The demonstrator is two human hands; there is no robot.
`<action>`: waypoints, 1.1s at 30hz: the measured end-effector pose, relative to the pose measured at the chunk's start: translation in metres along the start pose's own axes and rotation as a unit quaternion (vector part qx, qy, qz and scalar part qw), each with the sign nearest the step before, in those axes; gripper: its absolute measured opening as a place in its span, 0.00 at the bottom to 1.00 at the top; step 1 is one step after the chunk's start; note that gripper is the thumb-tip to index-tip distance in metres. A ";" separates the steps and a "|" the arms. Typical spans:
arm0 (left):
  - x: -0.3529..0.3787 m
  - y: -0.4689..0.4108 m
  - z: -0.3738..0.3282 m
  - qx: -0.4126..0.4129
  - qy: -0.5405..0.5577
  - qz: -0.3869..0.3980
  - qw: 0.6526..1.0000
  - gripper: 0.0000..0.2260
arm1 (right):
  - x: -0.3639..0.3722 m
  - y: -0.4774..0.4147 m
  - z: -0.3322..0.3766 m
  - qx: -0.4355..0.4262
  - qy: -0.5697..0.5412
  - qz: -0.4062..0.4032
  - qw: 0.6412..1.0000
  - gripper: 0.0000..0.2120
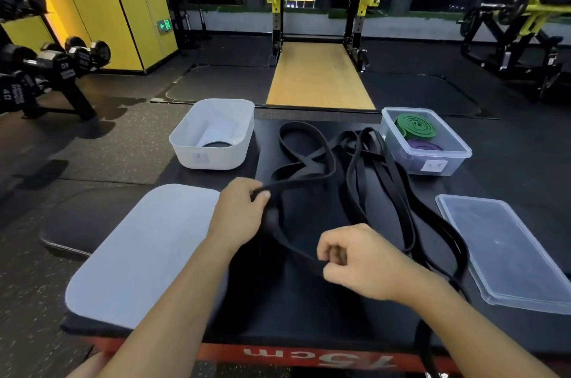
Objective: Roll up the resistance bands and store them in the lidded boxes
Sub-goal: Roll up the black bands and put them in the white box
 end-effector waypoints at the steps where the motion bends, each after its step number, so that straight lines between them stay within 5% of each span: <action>1: -0.007 -0.002 -0.008 0.012 0.038 -0.039 0.998 0.09 | 0.004 0.001 0.009 -0.035 -0.045 0.004 0.998 0.03; 4: 0.002 -0.016 -0.028 0.079 0.142 -0.022 0.987 0.10 | 0.023 -0.001 0.024 -0.081 -0.085 0.037 0.992 0.05; 8: 0.032 -0.019 -0.035 0.080 0.019 0.058 0.995 0.22 | 0.025 0.002 0.019 -0.101 -0.115 0.000 0.988 0.09; 13: 0.011 0.009 -0.022 0.049 0.210 -0.033 0.976 0.05 | 0.009 0.008 0.003 -0.083 -0.150 -0.086 0.982 0.08; 16: -0.004 0.033 -0.014 0.026 0.195 -0.070 0.978 0.07 | 0.007 0.016 -0.004 -0.071 -0.189 -0.094 0.975 0.13; 18: 0.000 0.046 -0.012 -0.001 0.161 -0.006 0.987 0.13 | 0.013 0.020 0.000 -0.081 -0.193 -0.075 0.975 0.12; 22: 0.052 0.069 -0.004 -0.085 0.114 0.266 0.953 0.17 | 0.037 0.019 0.014 -0.129 -0.099 -0.010 0.987 0.03; 25: 0.050 0.062 0.001 -0.063 0.071 0.225 0.970 0.11 | 0.043 0.020 0.016 -0.136 -0.070 0.007 0.988 0.03; 30: 0.049 0.047 -0.028 0.054 0.062 0.192 0.978 0.33 | 0.058 0.018 0.027 -0.143 0.011 0.047 0.989 0.08; 33: 0.042 0.041 -0.011 -0.032 0.073 0.095 0.992 0.25 | 0.056 0.017 0.026 -0.136 0.009 0.038 0.990 0.06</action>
Point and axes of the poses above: each hand's wrist, its own y-axis away from the middle knuckle, its own x-axis out of the palm, z = x × y, the point moved 10 cm from there along -y, towards the middle knuckle, and after that the axes turned 13 degrees about z, right-handed, at the moved point
